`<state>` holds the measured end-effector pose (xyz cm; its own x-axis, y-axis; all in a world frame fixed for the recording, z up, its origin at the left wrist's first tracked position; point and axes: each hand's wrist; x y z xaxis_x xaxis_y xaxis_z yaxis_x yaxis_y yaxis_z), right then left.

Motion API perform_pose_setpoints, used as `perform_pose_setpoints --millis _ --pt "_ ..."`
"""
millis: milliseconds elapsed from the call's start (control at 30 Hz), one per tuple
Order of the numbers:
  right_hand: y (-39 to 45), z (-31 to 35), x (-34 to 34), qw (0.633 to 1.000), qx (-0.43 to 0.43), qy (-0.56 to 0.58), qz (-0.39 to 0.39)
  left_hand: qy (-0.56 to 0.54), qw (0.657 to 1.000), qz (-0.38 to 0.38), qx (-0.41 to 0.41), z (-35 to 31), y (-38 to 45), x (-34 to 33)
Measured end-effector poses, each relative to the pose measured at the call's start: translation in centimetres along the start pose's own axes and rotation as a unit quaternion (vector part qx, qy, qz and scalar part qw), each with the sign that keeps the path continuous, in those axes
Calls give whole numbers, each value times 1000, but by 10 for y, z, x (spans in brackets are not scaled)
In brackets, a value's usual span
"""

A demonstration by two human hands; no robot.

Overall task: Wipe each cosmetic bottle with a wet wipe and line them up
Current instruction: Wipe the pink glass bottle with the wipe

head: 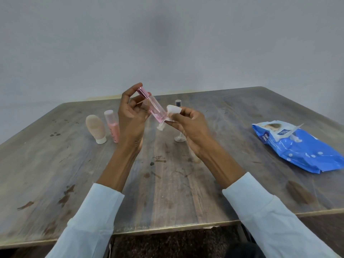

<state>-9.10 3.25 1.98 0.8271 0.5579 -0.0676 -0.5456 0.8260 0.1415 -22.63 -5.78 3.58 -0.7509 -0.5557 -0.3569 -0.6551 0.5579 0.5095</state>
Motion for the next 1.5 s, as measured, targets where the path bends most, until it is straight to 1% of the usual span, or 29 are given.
perform_pose_setpoints --millis 133,300,500,600,767,833,933,1033,1167,1233,1333,1433,1500 --pt "1 1 -1 999 8 33 -4 29 999 23 -26 -5 -2 -2" --pt "-2 7 4 997 -2 70 -15 70 993 86 -39 -9 -5 -6" --pt "-4 10 -1 990 -10 134 35 56 994 51 -78 -11 -4 -5" --pt "-5 10 -3 992 -17 116 34 54 994 58 -72 -12 -5 -5" --pt "-3 8 -1 997 4 68 -27 52 993 95 -46 -15 -5 -3" --pt "-4 8 -1 998 13 58 -31 53 993 98 -49 -16 -5 -3" --pt "-6 10 -1 998 5 68 -9 73 990 84 -83 -16 -4 -3" --pt "-8 13 -1 993 -6 114 32 77 988 69 -111 -15 -2 -3" --pt "-9 20 2 975 -40 203 85 66 990 48 -113 -17 -2 -1" --pt "-9 22 4 967 -54 223 109 54 992 31 -110 -17 -2 1" --pt "-9 22 4 969 -41 199 140 14 997 6 -81 -18 0 5" --pt "-9 21 3 981 -17 111 156 -43 998 2 -41 -18 2 8" --pt "-10 19 2 988 3 57 145 -71 997 15 -18 -18 3 10"
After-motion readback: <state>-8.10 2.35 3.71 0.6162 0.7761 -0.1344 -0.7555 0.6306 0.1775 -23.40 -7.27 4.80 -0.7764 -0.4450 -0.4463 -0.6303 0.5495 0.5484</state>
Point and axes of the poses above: each hand's wrist, its own y-axis towards the middle knuckle, its own x-axis out of the back of the hand, z = x × y, and after that the axes turned 11 degrees about -y, right-handed
